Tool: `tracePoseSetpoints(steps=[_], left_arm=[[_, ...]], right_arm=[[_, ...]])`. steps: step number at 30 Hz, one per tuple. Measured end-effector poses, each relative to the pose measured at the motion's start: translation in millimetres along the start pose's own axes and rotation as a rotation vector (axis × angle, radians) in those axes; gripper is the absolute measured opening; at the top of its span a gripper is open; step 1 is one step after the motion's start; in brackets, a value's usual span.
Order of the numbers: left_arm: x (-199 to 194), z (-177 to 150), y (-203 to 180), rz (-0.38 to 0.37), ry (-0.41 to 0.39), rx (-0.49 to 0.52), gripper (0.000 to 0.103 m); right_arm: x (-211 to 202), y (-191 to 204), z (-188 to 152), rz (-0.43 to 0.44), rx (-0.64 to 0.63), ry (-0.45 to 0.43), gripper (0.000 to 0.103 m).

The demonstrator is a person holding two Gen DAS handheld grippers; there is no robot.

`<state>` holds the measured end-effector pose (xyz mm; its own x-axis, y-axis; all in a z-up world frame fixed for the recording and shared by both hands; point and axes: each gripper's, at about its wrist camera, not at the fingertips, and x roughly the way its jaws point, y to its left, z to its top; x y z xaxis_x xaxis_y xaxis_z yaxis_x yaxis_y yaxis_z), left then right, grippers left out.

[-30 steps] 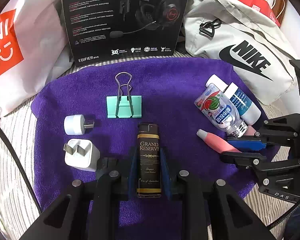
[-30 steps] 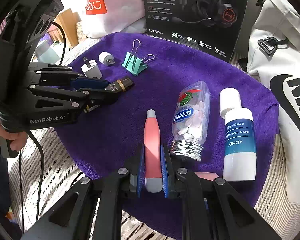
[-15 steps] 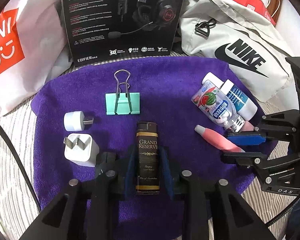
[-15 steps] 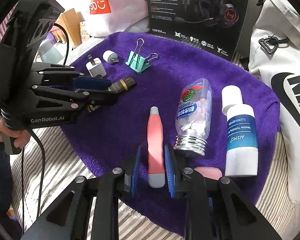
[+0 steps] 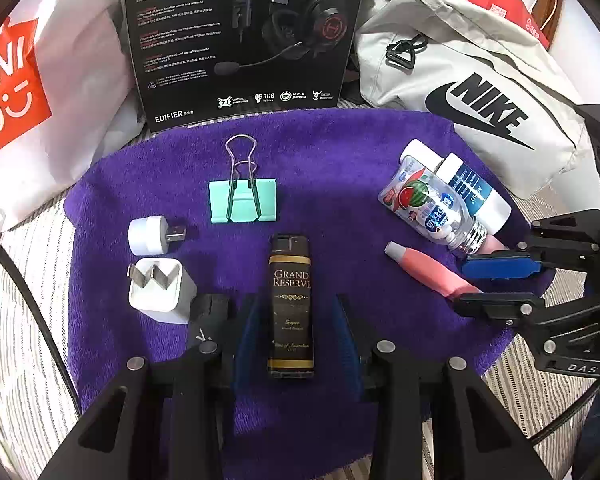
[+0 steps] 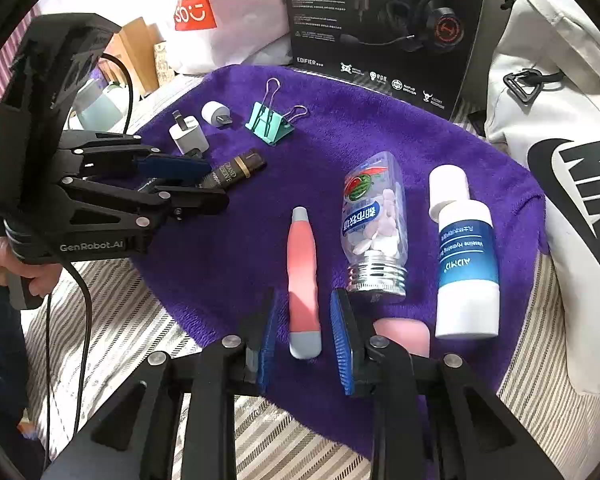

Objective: Organize rigid objects

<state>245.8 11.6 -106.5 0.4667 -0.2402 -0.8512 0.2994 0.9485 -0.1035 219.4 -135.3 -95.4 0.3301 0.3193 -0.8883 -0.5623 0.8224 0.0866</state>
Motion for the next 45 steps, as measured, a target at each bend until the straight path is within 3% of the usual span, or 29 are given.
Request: tracePoseSetpoints(steps=[8,17,20,24,34,45], left_arm=[[-5.1,-9.7,-1.5,-0.01,0.007,-0.028,0.046],[-20.4,-21.2,-9.5,-0.011,0.007,-0.044,0.049],[-27.8,-23.4,-13.8,-0.008,0.001,-0.05,0.056],[-37.7,-25.1,-14.2,-0.006,-0.013,-0.05,0.06],[-67.7,-36.5,-14.8,0.029,-0.048,-0.07,0.074],[-108.5,-60.3,-15.7,0.086,-0.121,-0.112,0.083]], right_arm=[[-11.5,-1.7,-8.0,0.007,0.025,-0.013,0.033],[-27.3,-0.8,-15.2,-0.006,0.047,-0.035,0.035],[-31.6,0.9,-17.6,-0.015,0.054,-0.041,0.035],[-37.0,6.7,-21.6,-0.021,0.051,-0.044,0.05],[-52.6,22.8,-34.9,-0.027,0.044,-0.059,0.052],[-85.5,39.4,-52.8,-0.087,0.066,-0.113,0.069]])
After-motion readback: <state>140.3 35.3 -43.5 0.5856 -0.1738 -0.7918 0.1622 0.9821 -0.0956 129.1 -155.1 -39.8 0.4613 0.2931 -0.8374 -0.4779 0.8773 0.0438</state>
